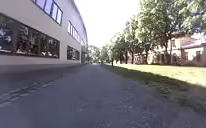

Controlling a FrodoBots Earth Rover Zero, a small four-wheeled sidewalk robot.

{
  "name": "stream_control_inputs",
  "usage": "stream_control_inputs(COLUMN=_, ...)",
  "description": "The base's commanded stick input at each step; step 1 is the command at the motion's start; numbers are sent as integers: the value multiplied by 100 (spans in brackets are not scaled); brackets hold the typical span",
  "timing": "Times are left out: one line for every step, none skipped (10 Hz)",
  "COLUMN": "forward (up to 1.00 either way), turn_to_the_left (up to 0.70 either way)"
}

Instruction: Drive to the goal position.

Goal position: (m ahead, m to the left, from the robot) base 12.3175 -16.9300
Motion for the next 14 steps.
stream_control_inputs(forward=45, turn_to_the_left=0)
stream_control_inputs(forward=45, turn_to_the_left=0)
stream_control_inputs(forward=45, turn_to_the_left=0)
stream_control_inputs(forward=45, turn_to_the_left=0)
stream_control_inputs(forward=45, turn_to_the_left=0)
stream_control_inputs(forward=45, turn_to_the_left=0)
stream_control_inputs(forward=45, turn_to_the_left=0)
stream_control_inputs(forward=45, turn_to_the_left=0)
stream_control_inputs(forward=45, turn_to_the_left=0)
stream_control_inputs(forward=45, turn_to_the_left=0)
stream_control_inputs(forward=45, turn_to_the_left=0)
stream_control_inputs(forward=45, turn_to_the_left=0)
stream_control_inputs(forward=45, turn_to_the_left=0)
stream_control_inputs(forward=45, turn_to_the_left=0)
